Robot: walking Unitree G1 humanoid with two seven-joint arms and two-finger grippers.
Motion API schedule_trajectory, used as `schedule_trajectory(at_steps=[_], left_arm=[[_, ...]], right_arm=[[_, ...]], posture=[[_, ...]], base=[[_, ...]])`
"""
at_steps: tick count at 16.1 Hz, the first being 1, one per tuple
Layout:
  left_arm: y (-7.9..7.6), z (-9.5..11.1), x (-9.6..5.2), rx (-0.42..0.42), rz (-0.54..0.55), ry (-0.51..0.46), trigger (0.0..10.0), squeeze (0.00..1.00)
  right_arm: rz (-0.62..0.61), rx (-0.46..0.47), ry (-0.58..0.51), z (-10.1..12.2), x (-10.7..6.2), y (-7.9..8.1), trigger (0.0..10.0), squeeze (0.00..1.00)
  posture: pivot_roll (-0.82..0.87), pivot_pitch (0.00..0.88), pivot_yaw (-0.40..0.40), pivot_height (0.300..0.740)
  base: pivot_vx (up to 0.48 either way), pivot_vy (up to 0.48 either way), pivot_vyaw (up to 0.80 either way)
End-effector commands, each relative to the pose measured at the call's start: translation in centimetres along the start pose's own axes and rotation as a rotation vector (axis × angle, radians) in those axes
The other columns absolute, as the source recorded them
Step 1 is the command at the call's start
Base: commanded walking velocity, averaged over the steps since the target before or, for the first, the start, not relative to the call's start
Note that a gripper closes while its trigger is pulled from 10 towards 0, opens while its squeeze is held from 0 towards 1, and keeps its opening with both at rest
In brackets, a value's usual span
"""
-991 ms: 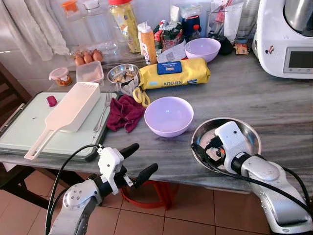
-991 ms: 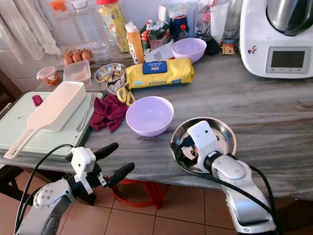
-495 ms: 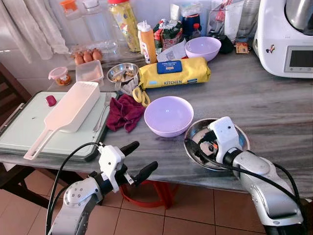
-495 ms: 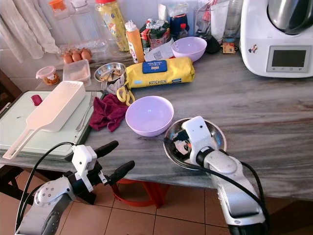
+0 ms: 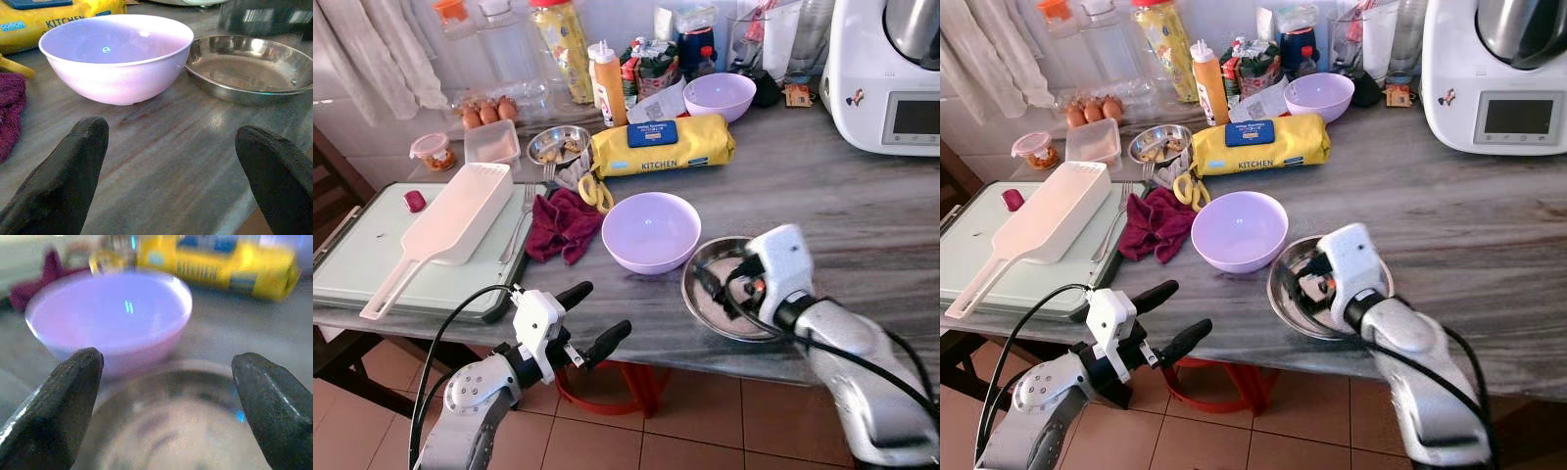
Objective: Setting the table
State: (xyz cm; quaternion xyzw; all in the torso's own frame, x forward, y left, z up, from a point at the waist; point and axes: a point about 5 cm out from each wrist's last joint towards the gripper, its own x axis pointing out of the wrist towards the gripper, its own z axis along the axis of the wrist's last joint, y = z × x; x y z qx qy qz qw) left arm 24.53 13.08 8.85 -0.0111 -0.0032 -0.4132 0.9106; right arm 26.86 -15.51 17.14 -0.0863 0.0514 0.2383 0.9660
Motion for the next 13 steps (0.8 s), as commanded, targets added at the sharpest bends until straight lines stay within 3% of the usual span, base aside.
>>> schedule_trajectory(at_steps=[1, 3, 5, 6, 7, 9, 13], left_arm=[[0.3, 0.5, 0.0, 0.015, 0.003, -0.006, 10.0, 0.0], [0.4, 1.1, 0.3, 0.005, 0.01, -0.031, 10.0, 0.0], [0.6, 2.1, 0.6, -0.003, 0.059, -0.064, 10.0, 0.0], [0.9, 2.2, 0.7, -0.006, 0.097, -0.059, 10.0, 0.0], [1.2, 2.4, 0.8, 0.011, 0.154, -0.068, 10.0, 0.0], [1.8, 2.6, 1.0, 0.021, 0.219, -0.064, 10.0, 0.0], [3.1, 3.0, 0.5, 0.074, 0.407, -0.067, 10.0, 0.0]], right_arm=[[0.022, -0.005, -0.08, 1.1, -0.4, 0.6, 10.0, 1.0], [-0.022, -0.024, -0.143, 1.6, -0.7, 0.8, 10.0, 1.0], [-0.201, -0.004, -0.209, 1.3, -1.0, 0.8, 10.0, 1.0], [-0.215, 0.001, -0.209, 1.0, -1.0, 1.0, 10.0, 0.64], [-0.243, 0.018, -0.209, 0.6, -1.0, 1.3, 10.0, 0.0], [-0.265, 0.042, -0.191, 0.0, -1.0, 1.4, 10.0, 0.0], [-0.306, 0.047, -0.19, -0.4, -0.8, 0.8, 10.0, 0.0]], posture=[[-0.15, 0.083, 0.156, 0.74], [-0.15, 0.079, 0.154, 0.74], [-0.15, 0.069, 0.146, 0.74], [-0.15, 0.067, 0.145, 0.74], [-0.15, 0.062, 0.142, 0.74], [-0.15, 0.06, 0.139, 0.74], [-0.15, 0.053, 0.129, 0.74]], base=[[0.0, 0.0, 0.0], [0.0, 0.0, 0.0], [0.0, 0.0, 0.0], [0.0, 0.0, 0.0], [0.0, 0.0, 0.0], [0.0, 0.0, 0.0], [0.0, 0.0, -0.71]])
